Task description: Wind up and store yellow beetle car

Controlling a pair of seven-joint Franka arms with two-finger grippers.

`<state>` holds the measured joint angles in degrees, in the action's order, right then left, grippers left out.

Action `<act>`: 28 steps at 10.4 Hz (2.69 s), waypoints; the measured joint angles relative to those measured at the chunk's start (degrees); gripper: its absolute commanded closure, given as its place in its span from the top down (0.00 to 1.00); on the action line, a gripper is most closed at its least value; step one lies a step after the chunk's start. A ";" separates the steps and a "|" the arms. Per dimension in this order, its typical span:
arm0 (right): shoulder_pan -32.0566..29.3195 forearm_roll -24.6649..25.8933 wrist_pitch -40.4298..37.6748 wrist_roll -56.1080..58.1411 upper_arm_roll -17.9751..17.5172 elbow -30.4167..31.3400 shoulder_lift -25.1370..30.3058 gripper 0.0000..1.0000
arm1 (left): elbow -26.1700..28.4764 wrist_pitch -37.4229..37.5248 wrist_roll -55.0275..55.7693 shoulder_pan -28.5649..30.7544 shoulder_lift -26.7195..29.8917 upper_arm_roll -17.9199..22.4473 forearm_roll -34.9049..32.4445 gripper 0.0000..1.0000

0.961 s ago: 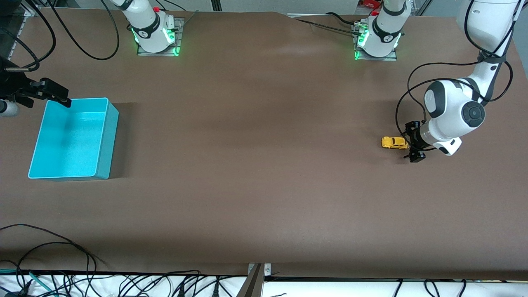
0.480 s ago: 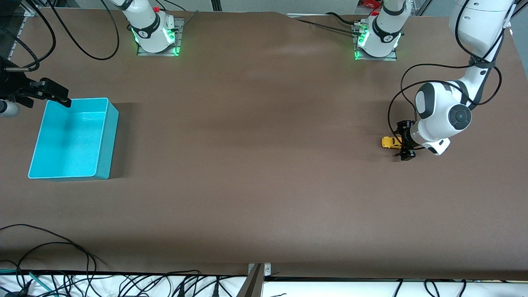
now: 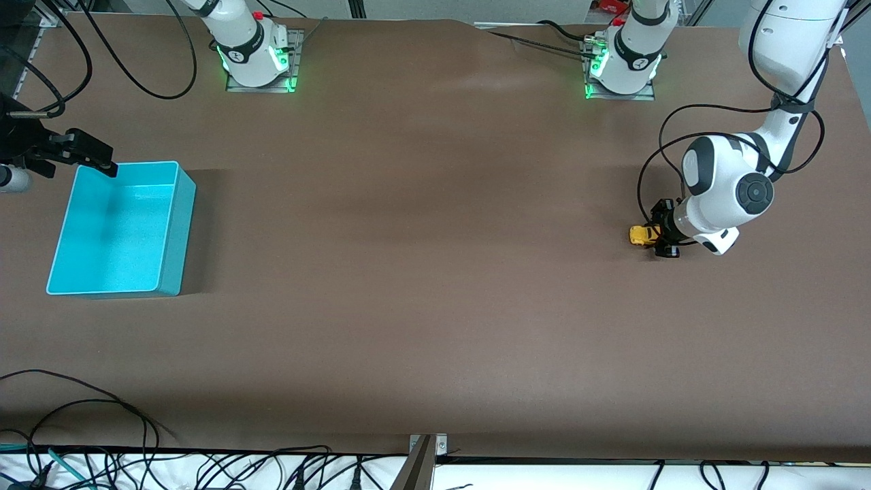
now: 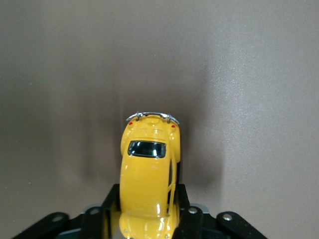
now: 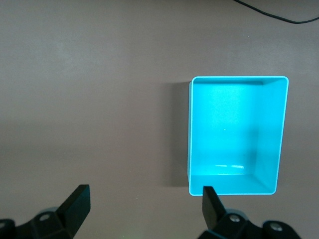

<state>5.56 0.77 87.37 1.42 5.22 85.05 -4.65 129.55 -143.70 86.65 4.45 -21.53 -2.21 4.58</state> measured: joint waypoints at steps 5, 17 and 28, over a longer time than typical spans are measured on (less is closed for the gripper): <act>-0.01 0.00 -0.03 0.00 0.00 0.00 0.00 1.00 | -1.87 0.06 2.35 -0.85 0.10 -4.29 0.00 0.00; 0.04 0.00 -0.19 0.00 -0.07 -0.03 0.67 1.00 | -6.74 2.53 11.73 -6.10 -4.04 -4.62 -0.24 0.00; 0.04 0.00 -0.28 0.00 -0.17 -0.03 0.68 1.00 | -6.82 3.92 1.12 4.71 -3.99 -4.51 -3.75 0.00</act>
<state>5.60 0.77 87.10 1.42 5.04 85.02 -3.97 122.72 -139.78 87.77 9.15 -25.52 -6.72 0.83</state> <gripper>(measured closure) 0.000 0.551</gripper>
